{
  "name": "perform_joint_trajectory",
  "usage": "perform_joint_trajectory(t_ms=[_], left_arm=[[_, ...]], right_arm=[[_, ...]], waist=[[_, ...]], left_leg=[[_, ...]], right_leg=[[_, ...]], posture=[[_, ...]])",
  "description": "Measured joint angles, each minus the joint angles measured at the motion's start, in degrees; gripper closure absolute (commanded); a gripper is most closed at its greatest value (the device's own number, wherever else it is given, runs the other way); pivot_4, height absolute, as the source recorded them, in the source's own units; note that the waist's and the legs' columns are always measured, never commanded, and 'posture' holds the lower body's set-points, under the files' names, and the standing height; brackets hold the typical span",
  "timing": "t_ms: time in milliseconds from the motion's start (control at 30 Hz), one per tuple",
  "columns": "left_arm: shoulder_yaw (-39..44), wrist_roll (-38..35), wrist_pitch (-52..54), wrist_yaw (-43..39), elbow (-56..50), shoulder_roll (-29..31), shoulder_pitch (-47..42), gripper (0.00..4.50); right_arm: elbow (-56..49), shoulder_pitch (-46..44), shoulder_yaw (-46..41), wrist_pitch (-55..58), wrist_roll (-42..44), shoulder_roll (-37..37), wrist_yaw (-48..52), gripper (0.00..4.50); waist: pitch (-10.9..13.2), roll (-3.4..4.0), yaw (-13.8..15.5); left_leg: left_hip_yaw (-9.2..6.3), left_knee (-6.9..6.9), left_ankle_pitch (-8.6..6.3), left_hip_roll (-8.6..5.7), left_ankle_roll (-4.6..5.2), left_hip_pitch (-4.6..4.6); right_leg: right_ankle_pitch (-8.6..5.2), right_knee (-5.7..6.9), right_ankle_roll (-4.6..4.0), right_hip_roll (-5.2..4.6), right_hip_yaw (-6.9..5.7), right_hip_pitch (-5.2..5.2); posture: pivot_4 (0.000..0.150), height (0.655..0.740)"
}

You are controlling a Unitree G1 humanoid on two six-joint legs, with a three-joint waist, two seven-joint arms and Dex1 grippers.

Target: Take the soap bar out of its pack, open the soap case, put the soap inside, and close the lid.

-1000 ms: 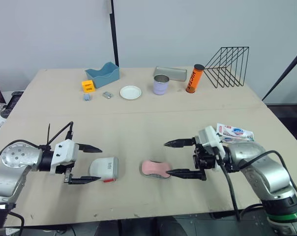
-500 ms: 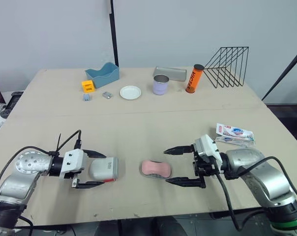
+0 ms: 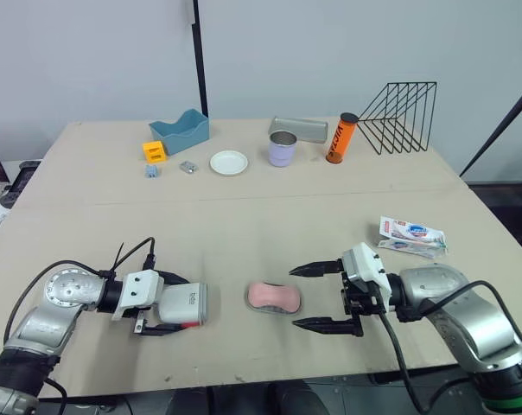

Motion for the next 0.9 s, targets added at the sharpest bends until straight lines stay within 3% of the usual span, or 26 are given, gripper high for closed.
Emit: perform_joint_trajectory(t_ms=[33,433,600,900], left_arm=[[-0.02,0.31,-0.75,-0.06,0.46,0.0,-0.34,0.98],[0.07,0.19,-0.81,0.79,0.89,-0.63,-0.48,0.97],[0.16,-0.44,0.66,1.17,-0.26,-0.64,-0.35,0.97],[0.21,-0.9,2.24,1.87,-1.96,-0.67,0.77,0.97]], right_arm=[[0.0,0.02,0.0,-0.05,-0.07,0.0,0.0,0.0],[-0.01,-2.63,1.02,3.06,-2.28,-2.25,-1.33,0.0],[-0.92,-9.71,6.34,12.89,-6.59,-5.48,-5.17,0.0],[-1.27,-11.51,13.07,16.72,-10.12,-6.19,-5.79,0.0]], waist=[[0.0,0.0,0.01],[0.0,0.0,-0.01],[0.0,0.0,-0.03],[-0.01,-0.01,-0.02]], left_leg=[[0.0,0.0,0.0,0.0,0.0,0.0],[0.02,0.0,0.0,0.0,0.0,0.0],[0.03,-0.02,0.0,0.01,-0.01,-0.01],[0.02,-0.03,-0.01,-0.01,-0.01,-0.02]], right_leg=[[0.0,0.0,0.0,0.0,0.0,0.0],[0.02,0.0,0.02,-0.02,0.01,-0.01],[0.04,0.0,-0.11,-0.05,0.01,-0.08],[0.01,0.0,-0.08,-0.07,0.0,-0.09]], posture=[[0.15,0.7393],[0.15,0.7393],[0.15,0.7393],[0.15,0.7393]])
